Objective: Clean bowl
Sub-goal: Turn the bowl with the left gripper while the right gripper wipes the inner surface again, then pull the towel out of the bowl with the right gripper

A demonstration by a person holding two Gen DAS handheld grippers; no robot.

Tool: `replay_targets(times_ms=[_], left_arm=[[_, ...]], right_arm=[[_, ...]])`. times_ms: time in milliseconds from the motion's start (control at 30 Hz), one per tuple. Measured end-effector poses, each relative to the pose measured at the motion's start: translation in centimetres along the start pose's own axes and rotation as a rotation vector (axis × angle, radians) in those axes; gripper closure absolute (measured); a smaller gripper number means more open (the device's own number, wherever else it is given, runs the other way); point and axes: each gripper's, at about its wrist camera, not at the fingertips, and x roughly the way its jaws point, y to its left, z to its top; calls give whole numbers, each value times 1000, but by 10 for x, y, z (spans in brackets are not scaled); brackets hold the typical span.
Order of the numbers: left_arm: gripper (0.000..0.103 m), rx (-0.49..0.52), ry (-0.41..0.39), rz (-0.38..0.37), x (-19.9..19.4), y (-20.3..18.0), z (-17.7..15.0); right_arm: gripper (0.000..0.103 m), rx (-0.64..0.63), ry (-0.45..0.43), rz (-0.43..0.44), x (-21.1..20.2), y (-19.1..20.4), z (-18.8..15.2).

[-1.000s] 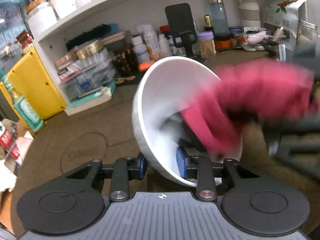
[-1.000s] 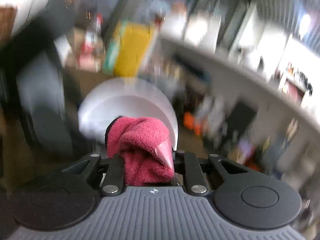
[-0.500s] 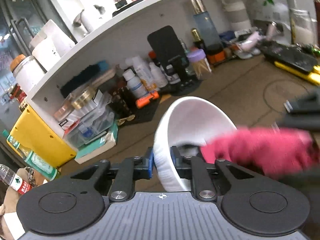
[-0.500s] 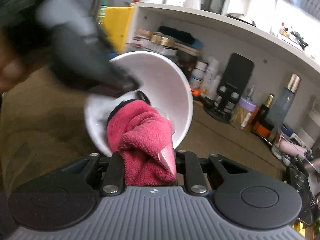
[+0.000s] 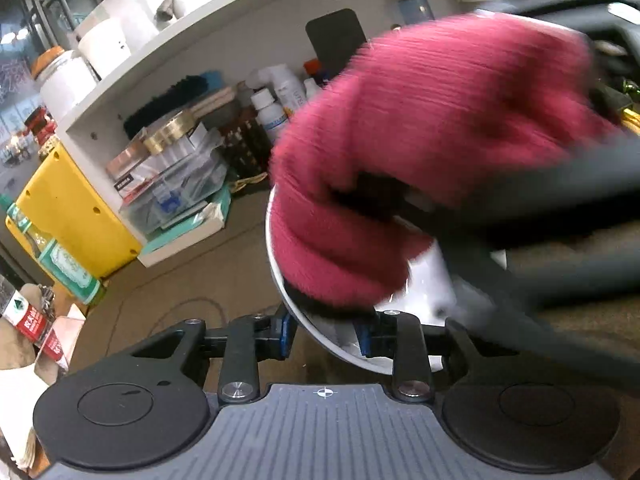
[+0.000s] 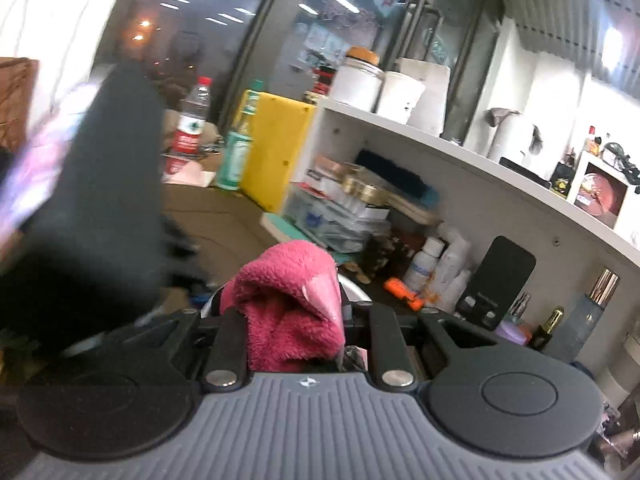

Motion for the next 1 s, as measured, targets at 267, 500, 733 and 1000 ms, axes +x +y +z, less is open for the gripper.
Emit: replay_targets(times_ms=[267,500,733,1000], left_arm=[[71,-25,-10,-32,-3,-2,-1],[68,-32,2,-34,3,-1,1],[68,-41,12,-40,12,7,7],[69,-60,44,-2,39,33,34]], right_arm=[[82,-35,181,-44,0,1,-31],[82,-58,158,-131,34,-14,-13],[82,23,16,-125,27,-25,9],[82,154,-91,-247,-18,-78,16]])
